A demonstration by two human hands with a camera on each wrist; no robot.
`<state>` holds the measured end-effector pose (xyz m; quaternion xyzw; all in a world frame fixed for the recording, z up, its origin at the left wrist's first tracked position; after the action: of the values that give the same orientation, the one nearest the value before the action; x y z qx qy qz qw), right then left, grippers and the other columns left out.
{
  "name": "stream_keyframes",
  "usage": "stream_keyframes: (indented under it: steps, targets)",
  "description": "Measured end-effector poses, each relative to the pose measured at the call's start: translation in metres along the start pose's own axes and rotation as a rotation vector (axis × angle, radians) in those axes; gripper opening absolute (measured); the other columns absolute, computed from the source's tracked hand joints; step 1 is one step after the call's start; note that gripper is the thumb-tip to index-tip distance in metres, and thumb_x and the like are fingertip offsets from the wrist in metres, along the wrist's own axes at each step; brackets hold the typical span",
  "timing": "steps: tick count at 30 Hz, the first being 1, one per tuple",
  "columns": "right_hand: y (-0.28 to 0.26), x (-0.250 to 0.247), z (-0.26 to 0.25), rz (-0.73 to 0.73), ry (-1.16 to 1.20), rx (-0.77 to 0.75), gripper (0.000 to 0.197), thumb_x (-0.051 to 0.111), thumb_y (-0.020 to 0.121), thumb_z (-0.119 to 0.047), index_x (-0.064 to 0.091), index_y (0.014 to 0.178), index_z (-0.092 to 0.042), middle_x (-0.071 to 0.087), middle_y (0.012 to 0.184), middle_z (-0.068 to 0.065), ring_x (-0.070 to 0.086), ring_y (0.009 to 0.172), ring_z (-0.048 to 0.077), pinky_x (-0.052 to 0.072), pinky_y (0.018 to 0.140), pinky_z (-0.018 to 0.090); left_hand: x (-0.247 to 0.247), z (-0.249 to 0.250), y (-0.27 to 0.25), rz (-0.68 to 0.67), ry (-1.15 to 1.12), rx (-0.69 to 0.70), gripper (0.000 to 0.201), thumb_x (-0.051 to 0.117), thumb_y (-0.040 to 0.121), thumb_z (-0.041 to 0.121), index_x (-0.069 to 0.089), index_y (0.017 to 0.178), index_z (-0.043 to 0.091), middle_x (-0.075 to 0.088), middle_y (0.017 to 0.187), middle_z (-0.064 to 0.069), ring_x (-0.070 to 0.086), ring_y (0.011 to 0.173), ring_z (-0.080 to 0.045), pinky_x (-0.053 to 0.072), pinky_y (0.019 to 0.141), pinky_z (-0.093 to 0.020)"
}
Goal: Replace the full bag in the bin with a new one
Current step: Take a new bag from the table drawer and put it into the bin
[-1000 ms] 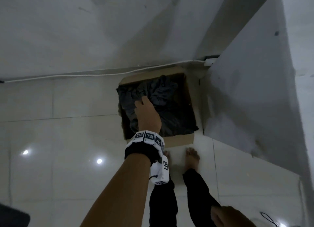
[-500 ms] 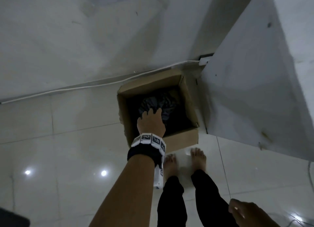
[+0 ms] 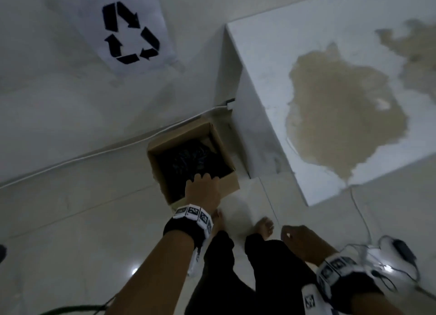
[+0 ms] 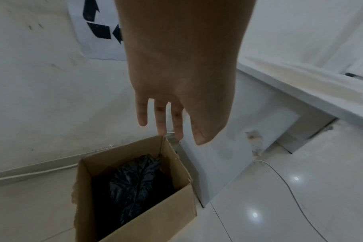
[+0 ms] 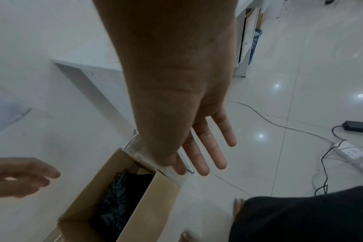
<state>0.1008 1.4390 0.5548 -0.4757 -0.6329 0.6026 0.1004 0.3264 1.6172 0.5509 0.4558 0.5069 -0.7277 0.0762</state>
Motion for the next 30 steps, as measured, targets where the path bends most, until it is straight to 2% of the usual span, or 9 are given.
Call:
stream_keyframes:
  steps: [2,4,9,14,18,21,24,27,30]
  targets:
    - [-0.01,-0.004,0.015,0.027,-0.041,-0.004,0.022,0.043,0.101,-0.029,0.064,0.102,-0.021,0.071,0.1,0.011,0.066,0.084,0.025,0.042,0.07,0.027,0.0,0.017,-0.019,-0.043,0.014,0.02,0.034,0.04,0.103,0.03,0.05,0.133,0.019,0.051,0.132,-0.008,0.044,0.123,-0.034,0.039,0.098,-0.049]
    - [-0.027,-0.001,0.033,0.027,-0.135,0.015,0.024,0.041,0.101,-0.028,0.061,0.107,-0.015,0.07,0.103,0.014,0.067,0.092,0.031,0.045,0.071,0.029,0.002,0.036,-0.034,-0.069,0.011,0.053,0.034,0.042,0.101,0.029,0.051,0.133,0.02,0.05,0.135,-0.007,0.044,0.124,-0.032,0.037,0.099,-0.046]
    - [-0.067,0.003,0.072,0.046,-0.115,0.057,0.028,0.035,0.104,-0.025,0.057,0.111,-0.01,0.067,0.106,0.015,0.066,0.094,0.03,0.048,0.075,0.032,0.017,0.092,-0.058,-0.098,-0.021,0.18,0.028,0.052,0.093,0.029,0.054,0.121,0.027,0.054,0.133,-0.002,0.053,0.119,-0.025,0.042,0.099,-0.039]
    - [-0.115,0.009,0.133,0.083,-0.101,0.125,0.018,0.034,0.102,-0.021,0.048,0.094,-0.016,0.063,0.105,0.014,0.05,0.08,0.023,0.046,0.075,0.035,0.022,0.167,-0.076,-0.205,0.075,0.258,0.029,0.051,0.093,0.026,0.055,0.121,0.023,0.06,0.127,-0.004,0.058,0.116,-0.026,0.046,0.099,-0.035]
    - [-0.155,0.016,0.195,0.174,-0.012,0.17,0.027,0.034,0.102,-0.022,0.056,0.105,-0.007,0.062,0.11,0.014,0.052,0.084,0.024,0.047,0.079,0.035,0.035,0.237,-0.089,-0.294,0.19,0.293,0.03,0.049,0.095,0.024,0.068,0.119,0.02,0.064,0.129,-0.002,0.061,0.118,-0.021,0.048,0.1,-0.029]
    - [-0.181,0.025,0.242,0.228,0.05,0.192,0.03,0.035,0.102,-0.022,0.058,0.113,-0.006,0.06,0.118,0.017,0.061,0.1,0.028,0.047,0.084,0.037,0.026,0.304,-0.097,-0.271,0.207,0.379,0.034,0.045,0.098,0.025,0.066,0.123,0.018,0.063,0.131,-0.003,0.059,0.121,-0.024,0.047,0.102,-0.033]
    - [-0.196,0.035,0.286,0.252,0.154,0.213,0.03,0.037,0.102,-0.023,0.058,0.114,-0.007,0.061,0.12,0.016,0.061,0.104,0.027,0.048,0.091,0.04,0.015,0.369,-0.11,-0.253,0.277,0.472,0.035,0.043,0.096,0.024,0.064,0.123,0.014,0.063,0.129,-0.007,0.059,0.122,-0.025,0.046,0.103,-0.034]
    - [-0.195,0.048,0.331,0.188,0.261,0.257,0.028,0.04,0.097,-0.016,0.062,0.111,-0.003,0.068,0.115,0.012,0.066,0.105,0.022,0.05,0.094,0.036,0.007,0.424,-0.115,-0.221,0.362,0.508,0.036,0.047,0.091,0.026,0.069,0.116,0.014,0.068,0.122,-0.007,0.064,0.115,-0.026,0.05,0.1,-0.034]
    - [-0.187,0.039,0.369,0.193,0.348,0.266,0.028,0.041,0.096,-0.014,0.064,0.106,-0.002,0.069,0.116,0.013,0.066,0.108,0.018,0.047,0.101,0.035,-0.007,0.479,-0.108,-0.187,0.39,0.574,0.035,0.045,0.094,0.027,0.069,0.117,0.016,0.067,0.124,-0.007,0.064,0.115,-0.028,0.049,0.1,-0.035]
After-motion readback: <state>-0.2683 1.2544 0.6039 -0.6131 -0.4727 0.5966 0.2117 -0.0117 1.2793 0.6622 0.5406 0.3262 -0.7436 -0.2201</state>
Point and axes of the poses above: each hand's wrist, its own y-axis towards the middle knuckle, its own x-axis out of the palm, z = x × y, the point moved 5 cm from there along y, towards the middle knuckle
